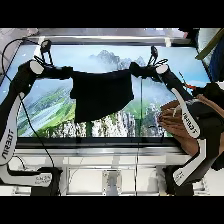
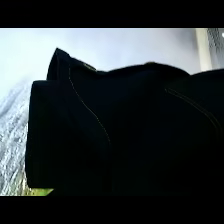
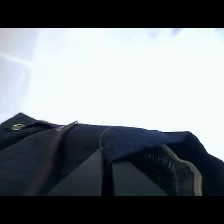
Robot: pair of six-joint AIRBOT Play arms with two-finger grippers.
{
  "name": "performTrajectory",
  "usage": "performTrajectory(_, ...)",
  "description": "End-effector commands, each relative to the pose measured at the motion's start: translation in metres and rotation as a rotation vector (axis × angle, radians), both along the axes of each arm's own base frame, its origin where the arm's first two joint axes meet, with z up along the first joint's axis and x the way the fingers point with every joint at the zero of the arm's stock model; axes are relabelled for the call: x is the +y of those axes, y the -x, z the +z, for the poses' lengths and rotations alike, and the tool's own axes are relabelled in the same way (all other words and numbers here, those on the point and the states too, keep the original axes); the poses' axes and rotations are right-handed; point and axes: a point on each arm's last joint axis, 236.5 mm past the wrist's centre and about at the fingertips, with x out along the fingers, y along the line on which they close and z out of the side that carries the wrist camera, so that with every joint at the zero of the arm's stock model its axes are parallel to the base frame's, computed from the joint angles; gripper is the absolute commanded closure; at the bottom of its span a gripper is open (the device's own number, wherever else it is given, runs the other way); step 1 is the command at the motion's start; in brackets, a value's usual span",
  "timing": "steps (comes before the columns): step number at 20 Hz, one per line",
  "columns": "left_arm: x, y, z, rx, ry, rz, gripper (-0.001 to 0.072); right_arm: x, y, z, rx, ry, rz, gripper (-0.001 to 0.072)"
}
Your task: Fold the clothes and pants, and hang the long-sleeved shirts on hangers.
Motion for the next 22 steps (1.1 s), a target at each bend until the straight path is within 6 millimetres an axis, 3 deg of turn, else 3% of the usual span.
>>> performTrajectory(1, -0.025, 0.058, 0.003, 0.108, -0.043, -0.15, 0.0689, -0.025, 0.033, -0.018, 0.113, 0.095, 0.158, 0.0692)
performTrajectory(4, -0.033, 0.108, 0.005, 0.139, -0.042, -0.178, 0.0689, -0.044, 0.094, -0.027, 0.241, 0.321, 0.369, 0.0693)
performTrajectory(7, -0.037, 0.156, -0.024, 0.245, -0.017, -0.157, 0.0689, -0.057, 0.138, -0.032, 0.347, 0.474, 0.487, 0.0693)
performTrajectory(10, -0.042, 0.192, -0.067, 0.357, -0.022, -0.159, 0.0689, -0.046, 0.142, -0.047, 0.348, 0.488, 0.499, 0.0693)
performTrajectory(15, -0.046, 0.217, -0.115, 0.422, -0.041, -0.157, 0.069, -0.048, 0.168, -0.101, 0.47, 0.49, 0.521, 0.0693)
performTrajectory(17, -0.032, 0.224, -0.128, 0.454, -0.092, -0.121, 0.069, -0.051, 0.174, -0.117, 0.497, 0.495, 0.517, 0.0693)
performTrajectory(19, -0.02, 0.225, -0.134, 0.459, -0.14, -0.109, 0.0689, -0.052, 0.166, -0.122, 0.467, 0.5, 0.488, 0.0692)
performTrajectory(22, -0.024, 0.227, -0.133, 0.466, -0.124, -0.108, 0.068, -0.05, 0.154, -0.12, 0.428, 0.493, 0.457, 0.0691)
